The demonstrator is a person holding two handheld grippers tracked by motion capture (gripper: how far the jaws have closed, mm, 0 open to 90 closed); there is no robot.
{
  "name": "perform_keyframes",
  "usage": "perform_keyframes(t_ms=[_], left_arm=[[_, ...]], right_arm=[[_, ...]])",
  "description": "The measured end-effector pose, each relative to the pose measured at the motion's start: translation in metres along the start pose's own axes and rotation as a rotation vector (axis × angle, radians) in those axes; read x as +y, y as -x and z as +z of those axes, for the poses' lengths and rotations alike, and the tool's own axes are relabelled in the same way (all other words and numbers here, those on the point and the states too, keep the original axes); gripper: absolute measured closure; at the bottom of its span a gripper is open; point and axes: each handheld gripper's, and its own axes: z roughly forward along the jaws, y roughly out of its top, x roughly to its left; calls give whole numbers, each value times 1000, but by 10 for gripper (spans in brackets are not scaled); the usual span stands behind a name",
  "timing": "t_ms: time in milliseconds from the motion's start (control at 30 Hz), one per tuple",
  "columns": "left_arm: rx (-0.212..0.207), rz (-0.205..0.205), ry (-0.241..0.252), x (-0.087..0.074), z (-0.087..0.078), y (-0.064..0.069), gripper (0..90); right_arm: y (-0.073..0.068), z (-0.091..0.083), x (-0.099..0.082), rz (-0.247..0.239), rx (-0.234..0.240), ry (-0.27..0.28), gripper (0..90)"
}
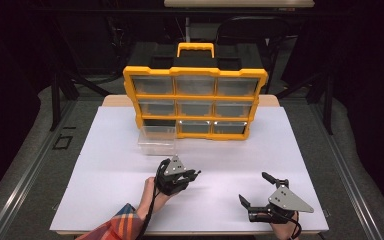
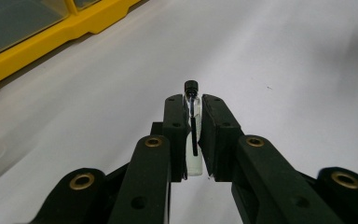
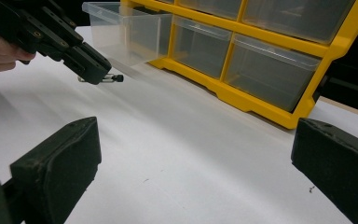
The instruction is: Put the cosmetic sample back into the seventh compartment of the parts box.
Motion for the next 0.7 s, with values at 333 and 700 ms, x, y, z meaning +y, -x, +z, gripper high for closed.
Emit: perform_keyframes(t_ms=[333, 700], left_arm=[[21, 2, 8, 0, -12, -7, 804], [45, -2, 18, 1, -22, -14, 804]], right_arm=[[0, 0, 0, -3, 2, -2, 8], [0, 0, 0, -7, 1, -5, 9]])
